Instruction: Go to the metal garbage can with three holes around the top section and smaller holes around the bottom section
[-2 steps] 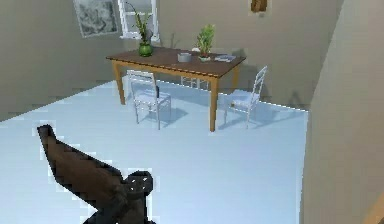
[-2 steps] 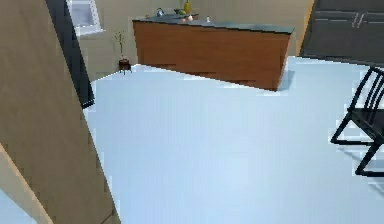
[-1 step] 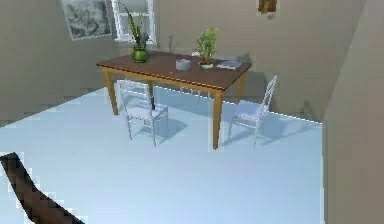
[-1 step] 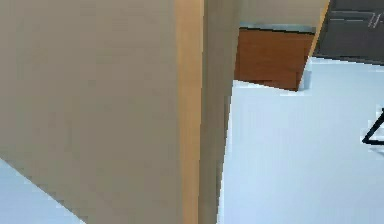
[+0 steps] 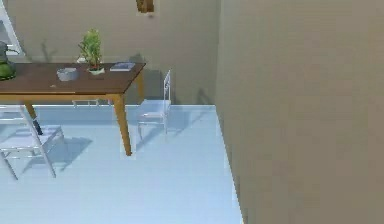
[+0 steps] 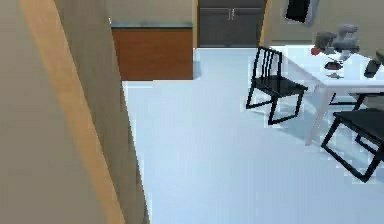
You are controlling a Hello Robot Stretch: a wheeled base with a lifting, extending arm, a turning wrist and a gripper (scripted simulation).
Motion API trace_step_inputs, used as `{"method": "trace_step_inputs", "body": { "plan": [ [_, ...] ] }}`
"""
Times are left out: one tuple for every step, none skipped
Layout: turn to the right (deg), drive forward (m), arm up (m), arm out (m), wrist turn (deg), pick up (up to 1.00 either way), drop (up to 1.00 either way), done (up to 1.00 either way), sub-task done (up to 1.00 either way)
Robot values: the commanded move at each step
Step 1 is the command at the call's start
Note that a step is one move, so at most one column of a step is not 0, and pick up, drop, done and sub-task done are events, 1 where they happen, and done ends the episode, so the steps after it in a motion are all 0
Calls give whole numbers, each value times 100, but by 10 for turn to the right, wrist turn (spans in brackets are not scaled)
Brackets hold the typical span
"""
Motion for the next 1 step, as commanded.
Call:
{"method": "trace_step_inputs", "body": {
  "plan": [
    [0,45,0,0,0,0,0,0,0]
  ]
}}
